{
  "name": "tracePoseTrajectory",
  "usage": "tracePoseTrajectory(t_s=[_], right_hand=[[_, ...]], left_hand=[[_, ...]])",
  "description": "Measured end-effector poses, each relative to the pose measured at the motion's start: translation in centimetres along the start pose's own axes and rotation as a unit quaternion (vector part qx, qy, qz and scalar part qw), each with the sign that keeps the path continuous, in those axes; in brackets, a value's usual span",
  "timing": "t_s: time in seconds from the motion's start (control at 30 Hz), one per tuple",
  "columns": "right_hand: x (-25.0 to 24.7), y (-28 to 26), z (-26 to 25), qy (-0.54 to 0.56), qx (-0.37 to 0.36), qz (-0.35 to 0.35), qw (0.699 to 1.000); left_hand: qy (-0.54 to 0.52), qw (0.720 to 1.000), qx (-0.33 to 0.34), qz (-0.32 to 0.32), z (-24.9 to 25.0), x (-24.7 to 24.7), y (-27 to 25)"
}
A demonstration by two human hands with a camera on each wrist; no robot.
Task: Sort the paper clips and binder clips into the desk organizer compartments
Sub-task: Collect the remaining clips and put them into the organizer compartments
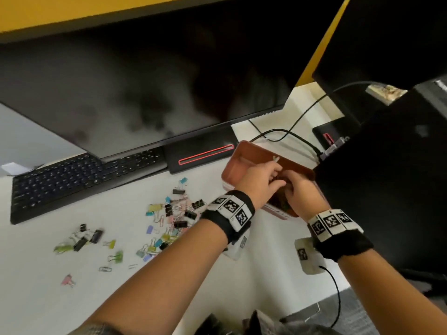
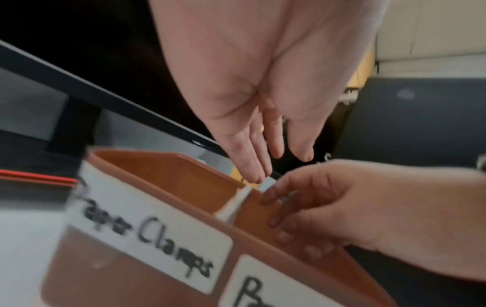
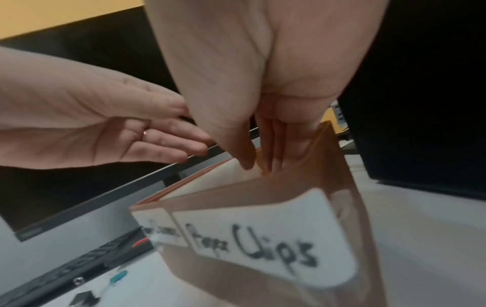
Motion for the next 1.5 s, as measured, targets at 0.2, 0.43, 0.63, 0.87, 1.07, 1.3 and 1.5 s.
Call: tracePoseTrajectory(t_s=[0.2, 0.43, 0.63, 0.87, 1.07, 1.3, 1.5], right_hand=[[2.7, -1.1, -5.6, 0.047, -0.189, 0.036, 0.98], [12.5, -4.8, -15.5, -0.007, -0.339, -0.202, 0.919], [20.9, -8.2, -21.0, -0.115, -0.361, -0.337, 0.862], [26.3, -10.0, -23.6, -0.187, -0.344, -0.3, 0.87], [28.3, -9.9, -25.3, -0.246, -0.308, -0.249, 0.885], [28.6, -10.4, -25.0, -0.257, -0.35, -0.234, 0.87], [26.4, -9.7, -26.5, -0.077, -0.307, -0.268, 0.91]], left_hand=[[0.053, 0.99, -0.003, 0.133, -4.2, -8.8, -9.4], [0.143, 0.917, -0.22, 0.301, -17.5, -16.3, -28.9], [0.13, 0.915, -0.312, 0.22, -23.5, -15.5, -34.5], [0.107, 0.938, -0.272, 0.186, -26.0, -14.9, -32.6], [0.093, 0.949, -0.266, 0.141, -26.7, -14.9, -32.6], [0.071, 0.942, -0.231, 0.235, -26.0, -19.3, -33.9], [0.078, 0.931, -0.232, 0.272, -27.3, -22.7, -34.6]])
Point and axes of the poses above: each hand's wrist, its own y-axis towards the middle knuckle, its own x-axis out of the palm, z = x × y, the point moved 4 cm from there along y, towards the middle knuckle, and after that the axes turned 6 degrees about x, right-handed, at the moved point
